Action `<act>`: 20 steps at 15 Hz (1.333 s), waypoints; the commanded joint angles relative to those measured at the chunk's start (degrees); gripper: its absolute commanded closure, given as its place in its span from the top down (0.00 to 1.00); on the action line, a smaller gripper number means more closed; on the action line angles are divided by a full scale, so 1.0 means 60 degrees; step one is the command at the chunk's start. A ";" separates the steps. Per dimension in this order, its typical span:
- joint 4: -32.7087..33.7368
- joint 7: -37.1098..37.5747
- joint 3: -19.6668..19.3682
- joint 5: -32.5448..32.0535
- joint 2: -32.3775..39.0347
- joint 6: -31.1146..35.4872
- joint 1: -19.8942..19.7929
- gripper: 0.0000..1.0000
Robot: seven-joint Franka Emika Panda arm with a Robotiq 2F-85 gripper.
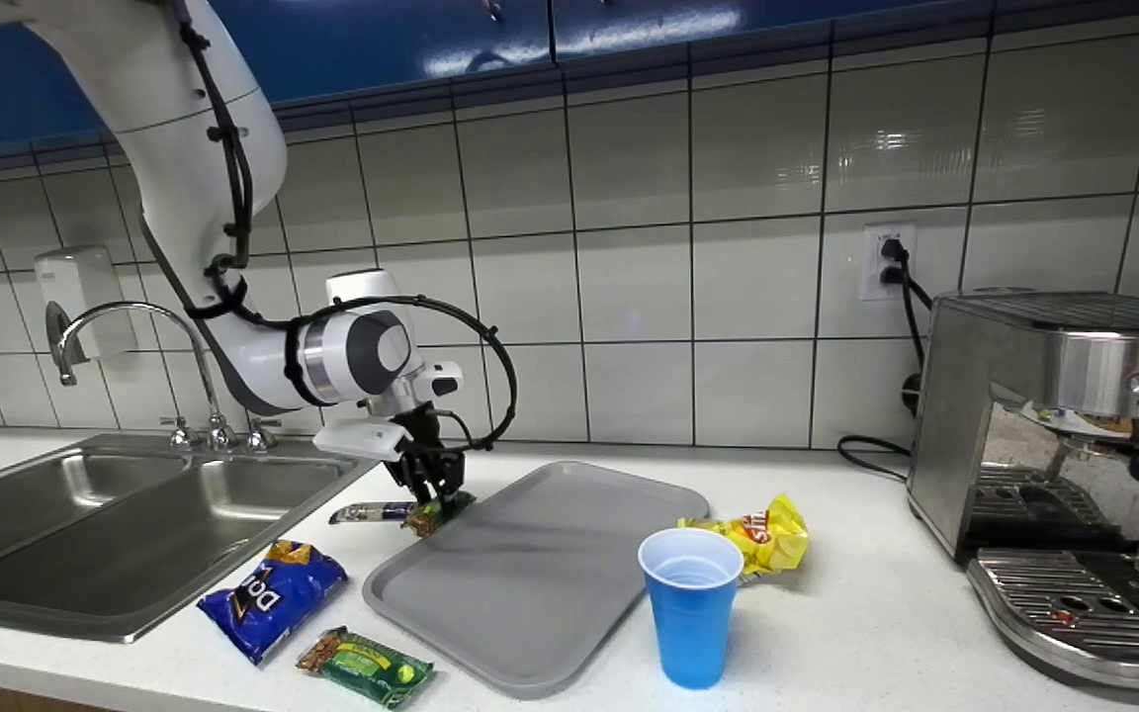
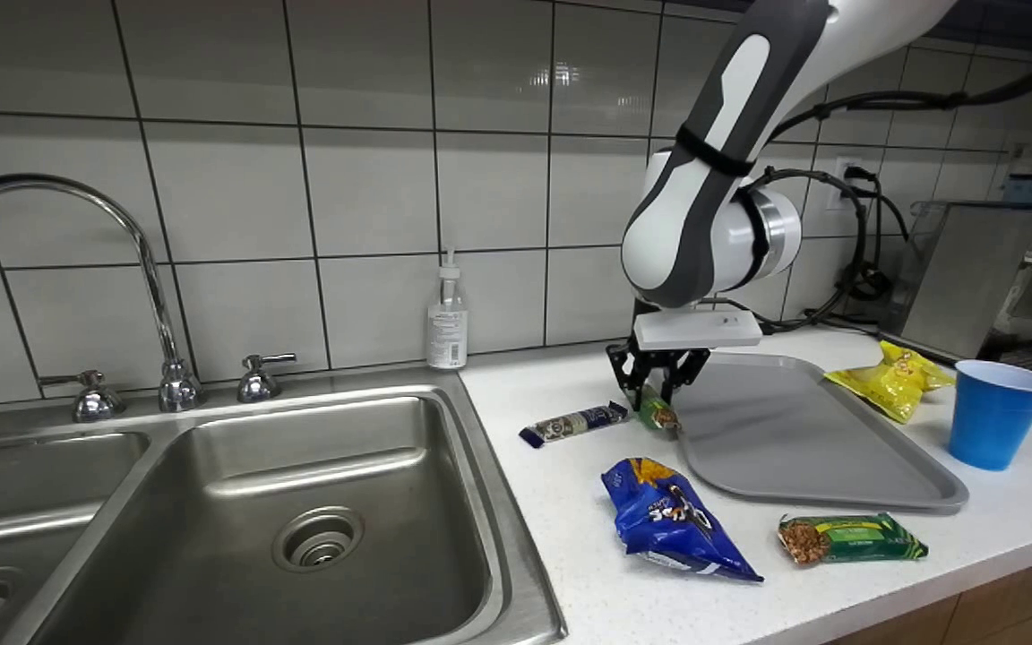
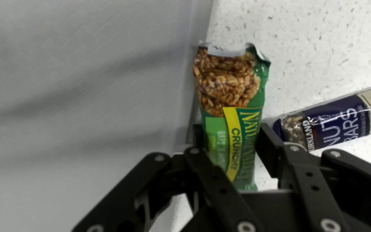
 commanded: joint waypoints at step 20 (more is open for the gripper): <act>-0.0550 -0.0747 0.0122 -0.0103 -0.0642 0.0167 -0.0180 1.00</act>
